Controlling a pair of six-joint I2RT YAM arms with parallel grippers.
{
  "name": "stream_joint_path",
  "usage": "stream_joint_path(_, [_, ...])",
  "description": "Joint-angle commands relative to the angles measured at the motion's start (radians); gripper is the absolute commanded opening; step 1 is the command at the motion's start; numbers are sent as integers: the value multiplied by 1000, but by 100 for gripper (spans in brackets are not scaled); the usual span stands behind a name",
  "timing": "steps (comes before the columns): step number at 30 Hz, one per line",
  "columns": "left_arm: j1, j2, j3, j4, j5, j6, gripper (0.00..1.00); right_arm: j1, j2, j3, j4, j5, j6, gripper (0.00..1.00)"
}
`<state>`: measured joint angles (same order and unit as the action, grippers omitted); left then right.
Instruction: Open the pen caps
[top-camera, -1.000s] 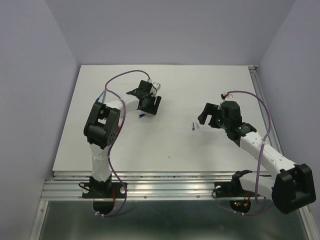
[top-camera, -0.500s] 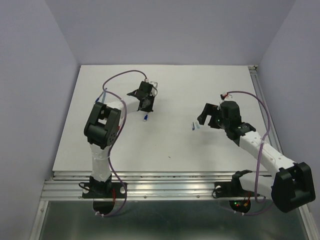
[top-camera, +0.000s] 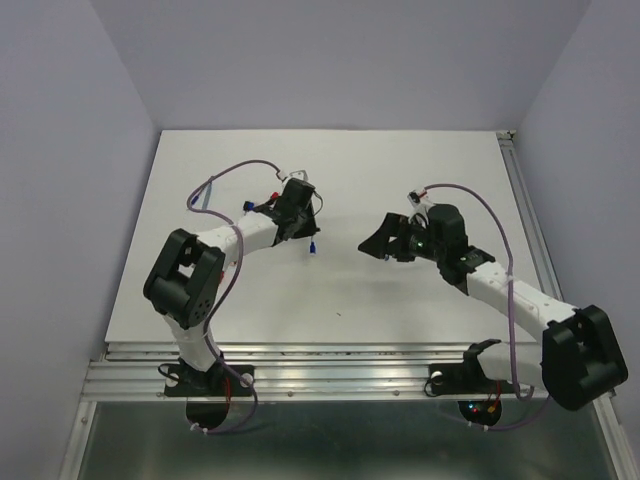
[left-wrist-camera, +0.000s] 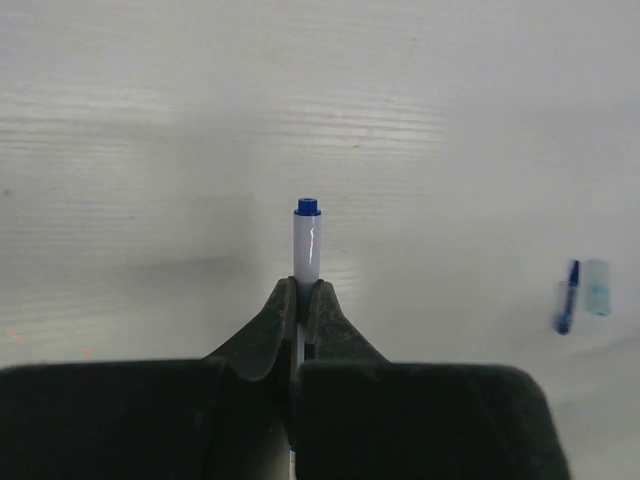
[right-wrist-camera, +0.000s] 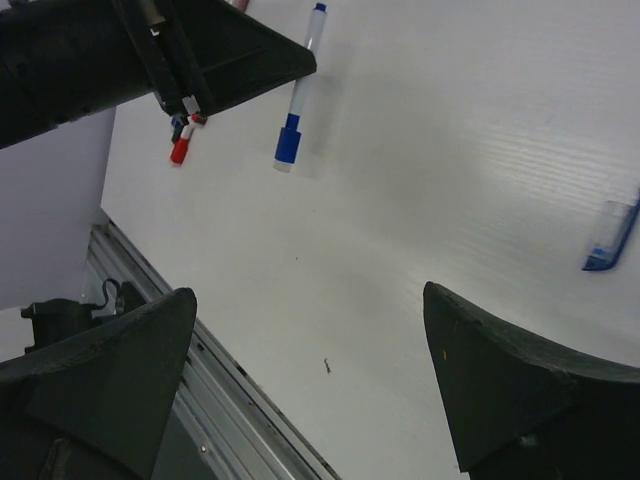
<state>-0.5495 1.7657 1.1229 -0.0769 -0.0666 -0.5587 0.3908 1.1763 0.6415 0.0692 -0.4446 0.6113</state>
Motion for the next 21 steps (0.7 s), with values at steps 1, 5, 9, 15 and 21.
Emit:
stream_joint_path(1, [-102,-127,-50,71,-88,-248,0,108,90,47,133,1,56,100])
stream_joint_path(5, [-157,-199,-107,115,-117,-341,0,164,146,64,199,20,103,100])
stream_joint_path(9, [-197,-251,-123,106,-159,-408,0,198,195,95,213,30,110,100])
stream_joint_path(15, [-236,-293,-120,80,-240,-440,0,227,240,118,253,38,120,95])
stream_joint_path(21, [-251,-296,-106,78,-246,-446,0,238,287,152,262,37,131,77])
